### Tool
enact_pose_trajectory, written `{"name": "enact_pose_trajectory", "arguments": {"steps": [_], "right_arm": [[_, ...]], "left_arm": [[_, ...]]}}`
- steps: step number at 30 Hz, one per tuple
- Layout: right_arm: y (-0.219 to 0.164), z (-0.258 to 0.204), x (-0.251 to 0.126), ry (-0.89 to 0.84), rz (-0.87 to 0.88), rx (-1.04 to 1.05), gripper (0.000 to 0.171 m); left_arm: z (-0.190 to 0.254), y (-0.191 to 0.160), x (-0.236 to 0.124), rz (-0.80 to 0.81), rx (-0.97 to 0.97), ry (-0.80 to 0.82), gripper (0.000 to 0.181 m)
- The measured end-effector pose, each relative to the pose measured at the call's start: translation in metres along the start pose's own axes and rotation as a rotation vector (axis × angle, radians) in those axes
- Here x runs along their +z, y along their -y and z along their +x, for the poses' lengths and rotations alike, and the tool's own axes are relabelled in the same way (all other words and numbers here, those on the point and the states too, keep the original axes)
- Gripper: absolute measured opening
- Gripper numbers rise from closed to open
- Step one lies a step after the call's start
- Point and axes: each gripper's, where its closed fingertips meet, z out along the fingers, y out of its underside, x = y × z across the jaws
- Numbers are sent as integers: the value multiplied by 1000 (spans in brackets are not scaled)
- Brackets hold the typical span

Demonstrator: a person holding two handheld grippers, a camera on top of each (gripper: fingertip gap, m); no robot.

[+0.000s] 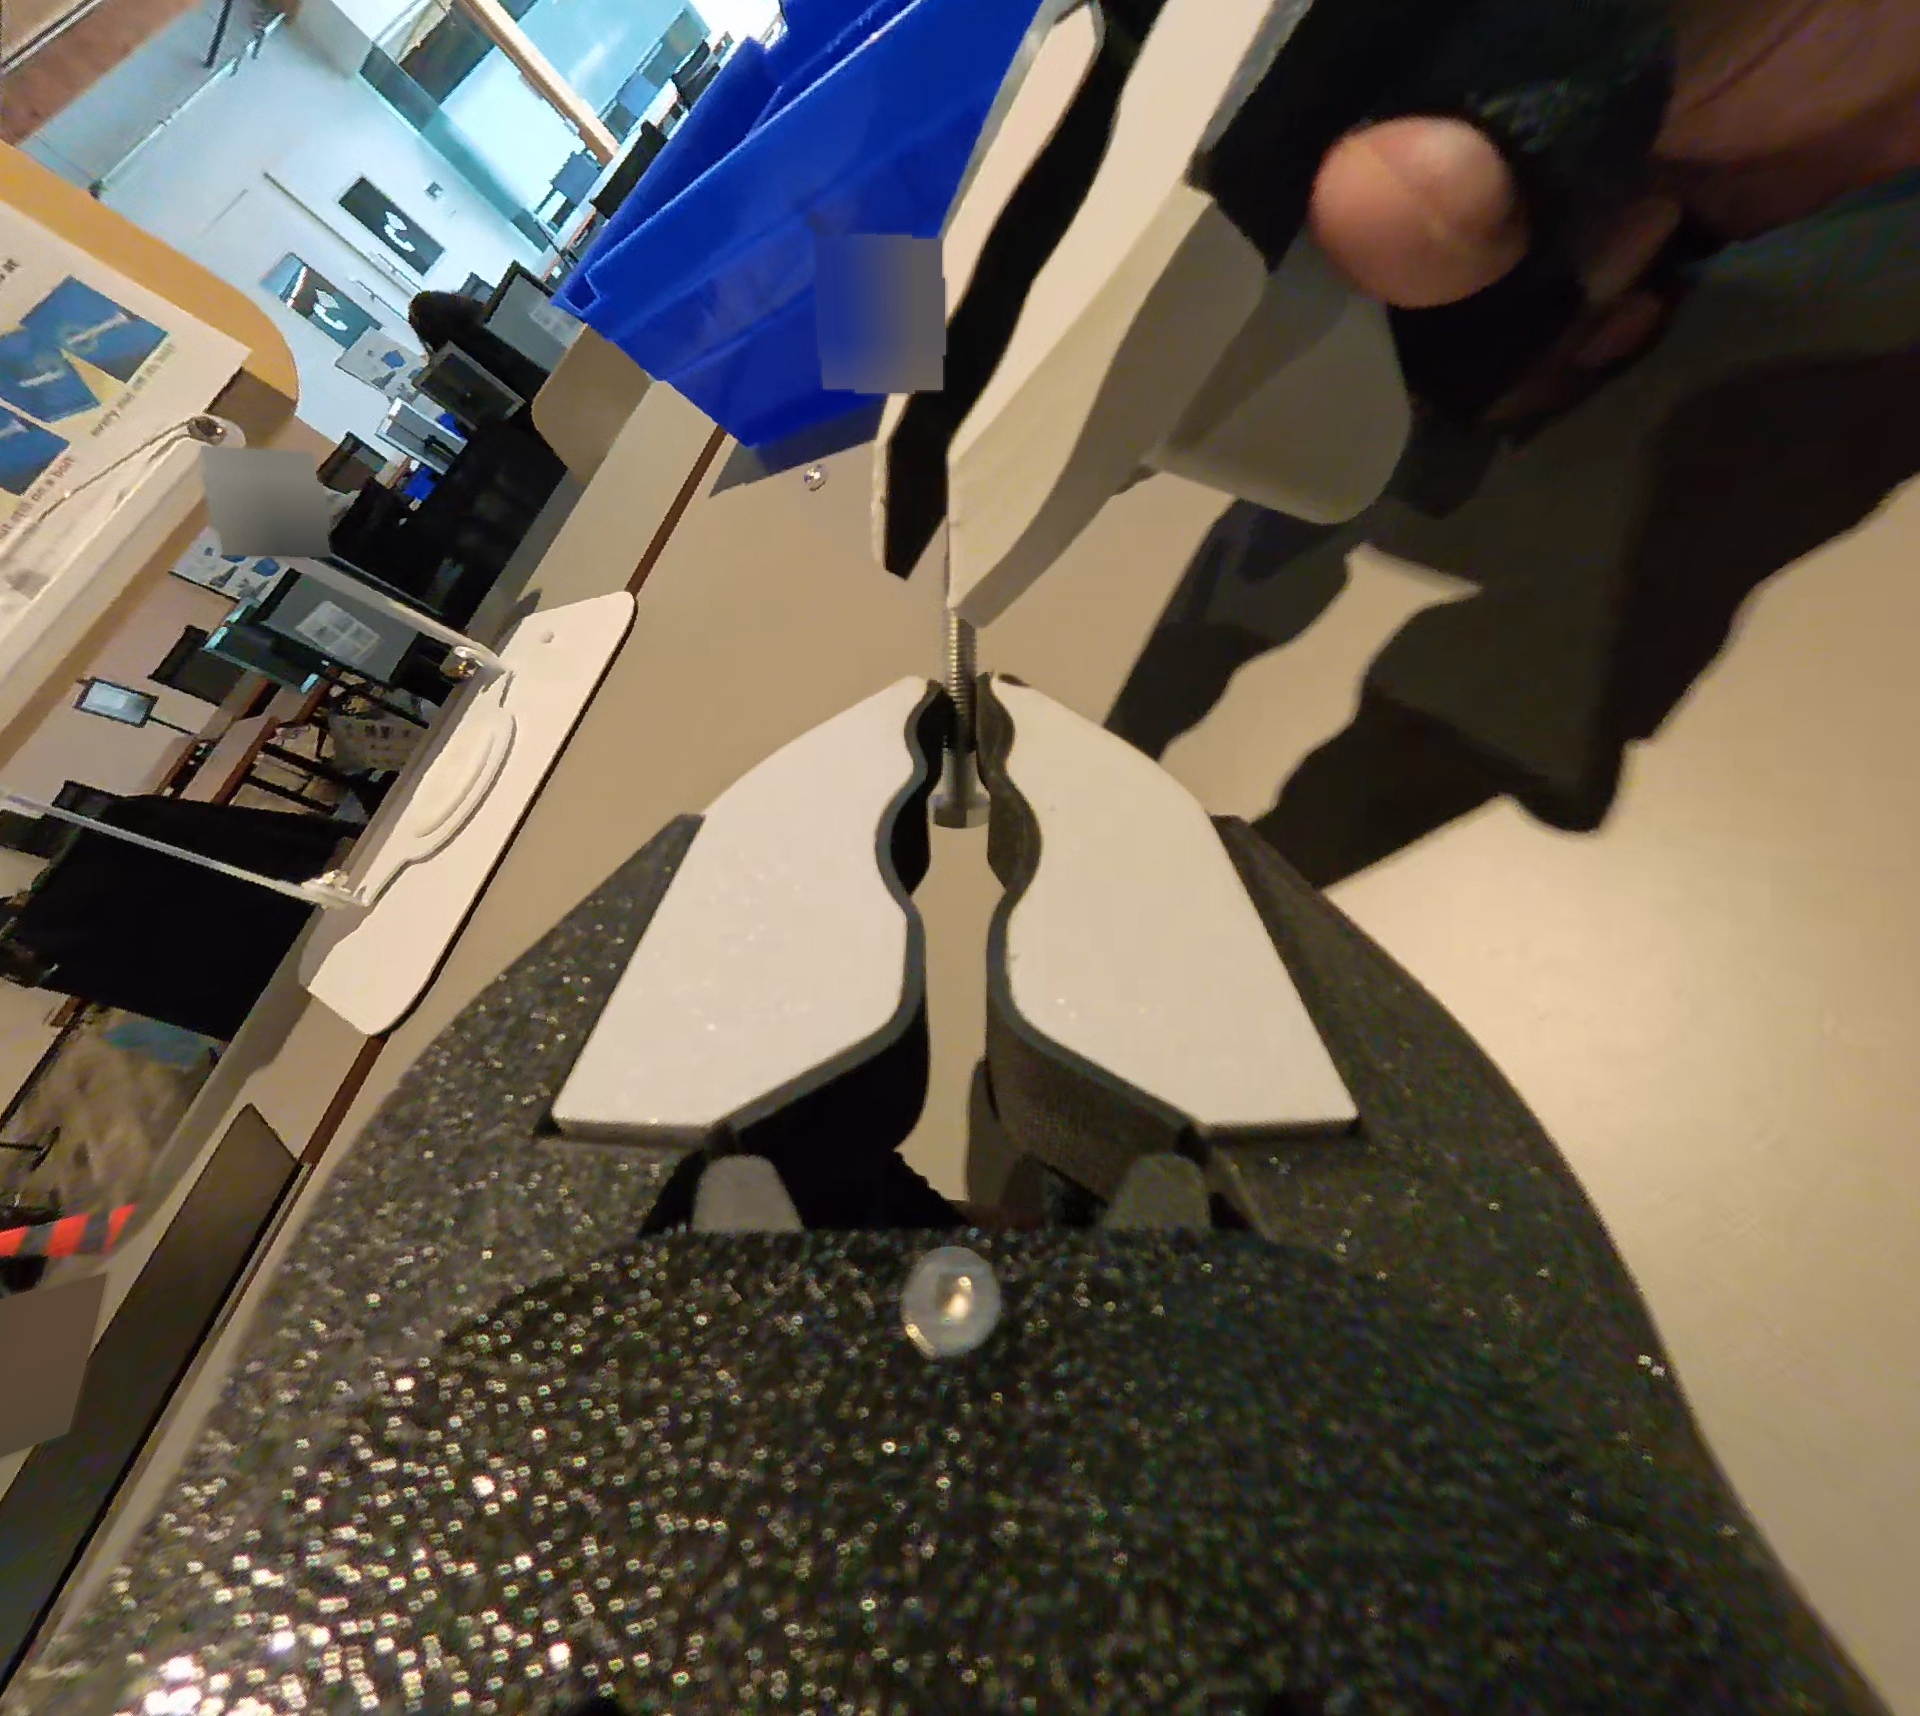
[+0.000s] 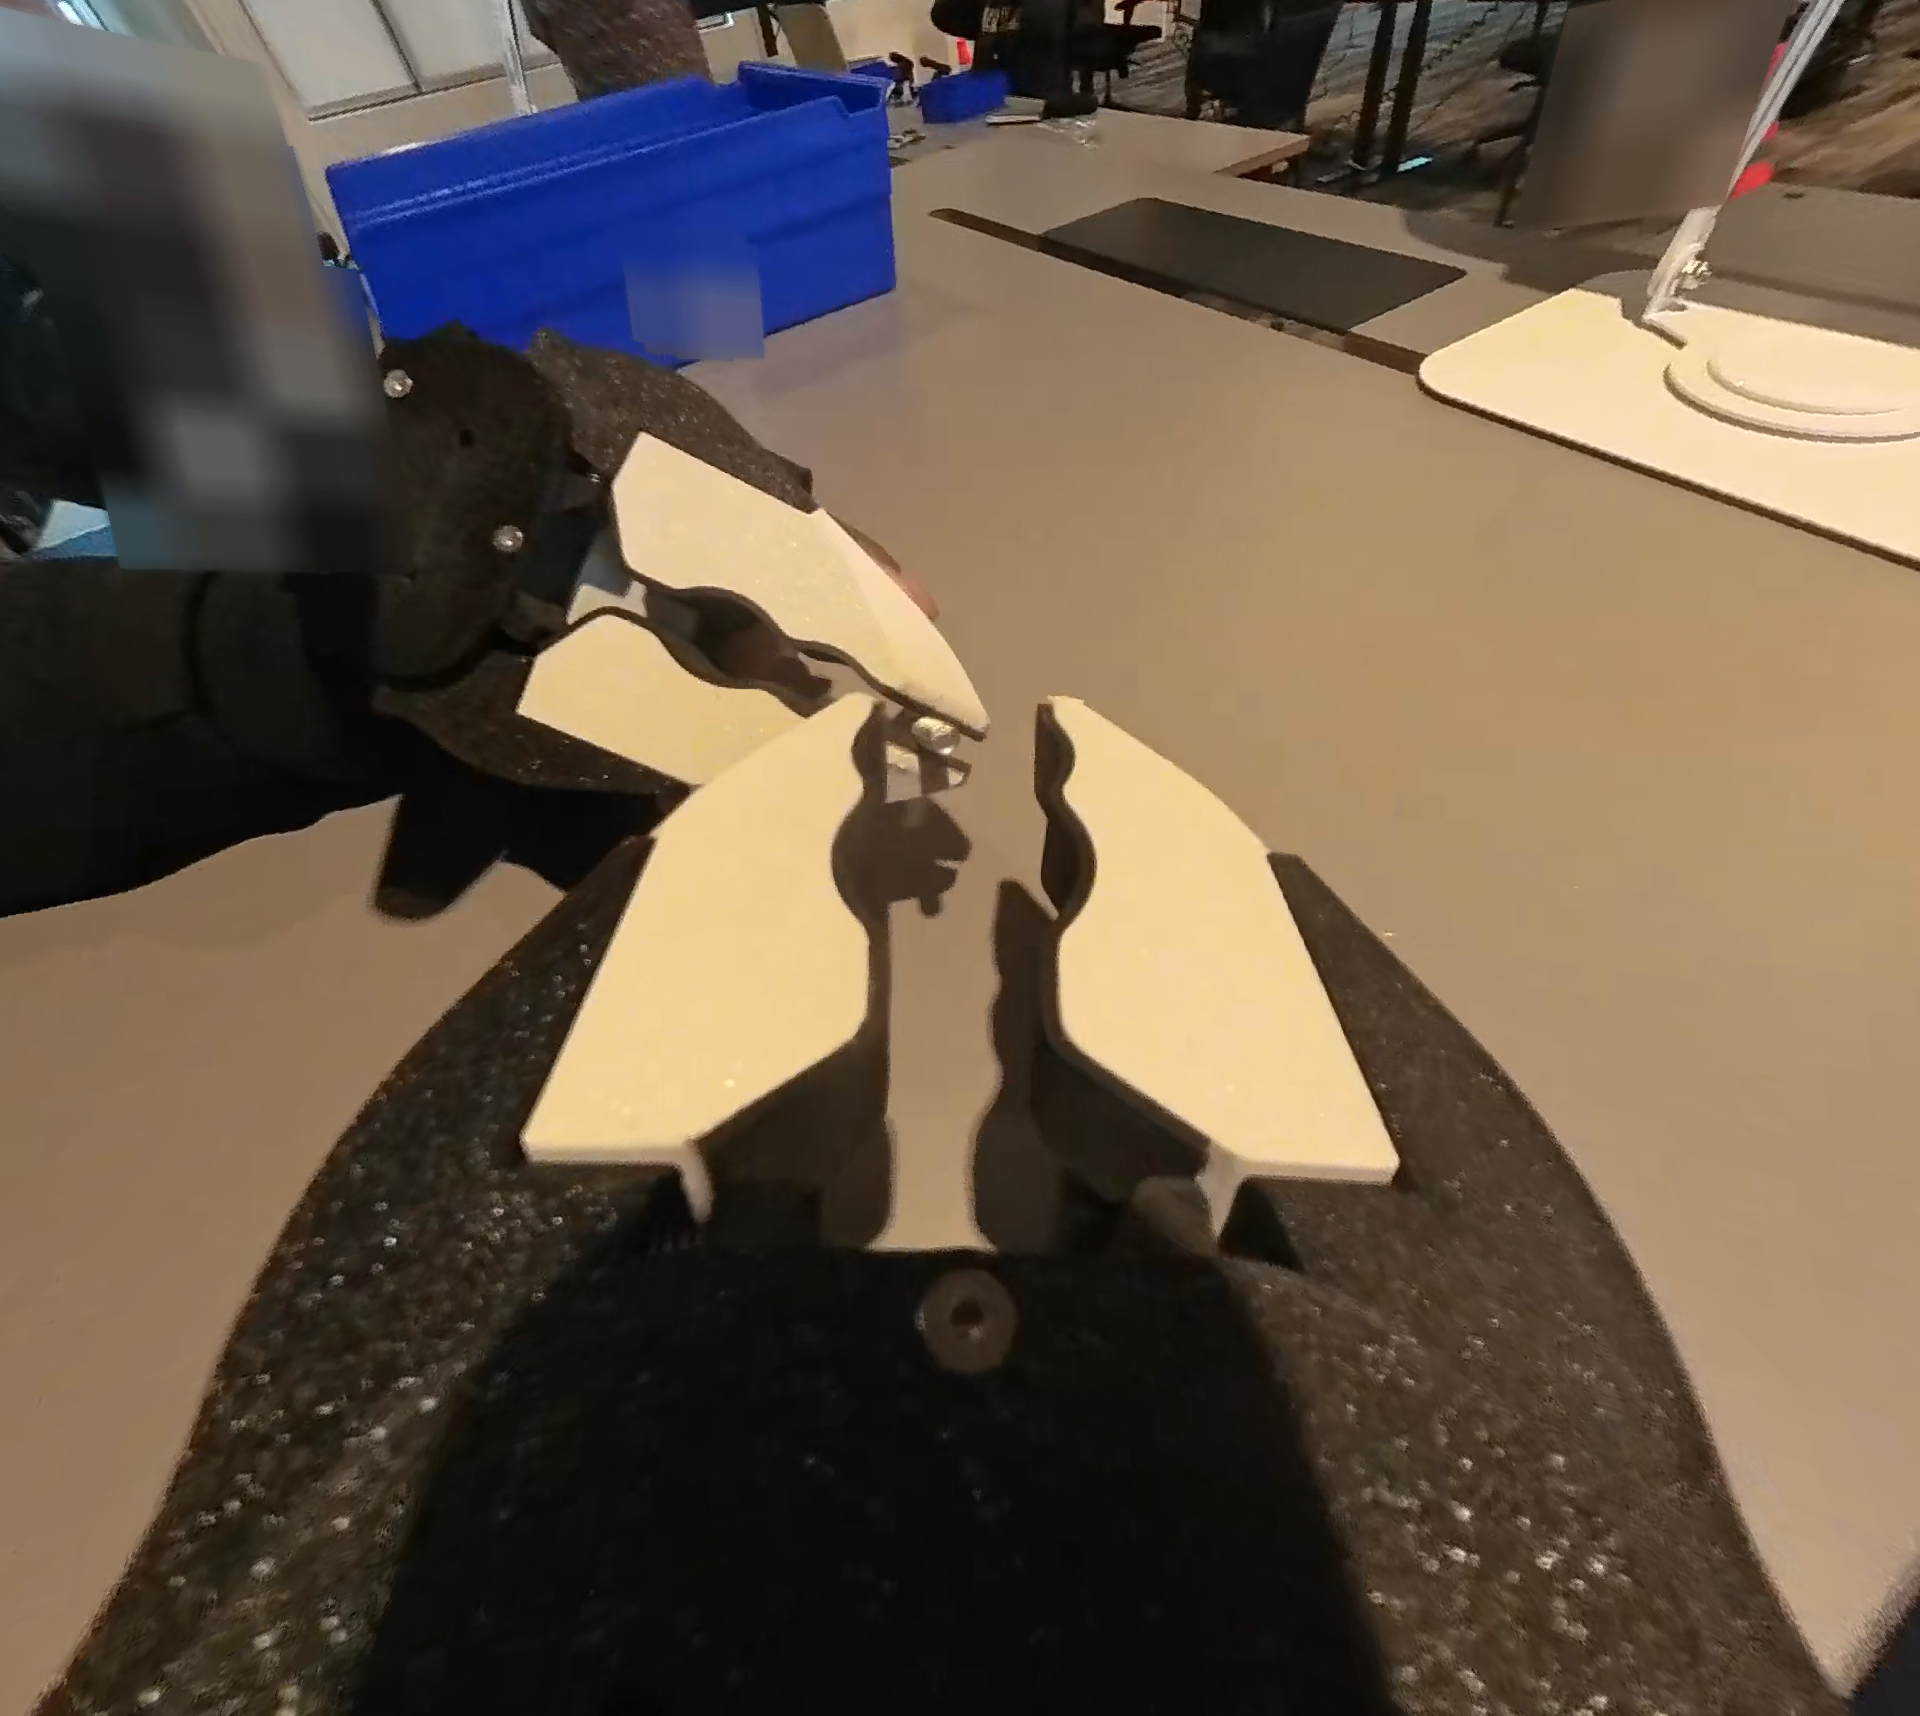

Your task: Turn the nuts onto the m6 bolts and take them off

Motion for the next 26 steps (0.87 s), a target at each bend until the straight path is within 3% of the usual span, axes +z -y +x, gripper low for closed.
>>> {"name": "enact_pose_trajectory", "arguments": {"steps": [12,20,26], "right_arm": [[-6,-7,2,38,-36,-20,6],[-2,-2,-3,-6,-15,-58,6],[22,9,-22,-68,114,-73,6]], "left_arm": [[3,2,1,7,14,-7,5],[-3,10,-3,72,-18,16,11],[-23,21,-16,193,-142,70,17]]}}
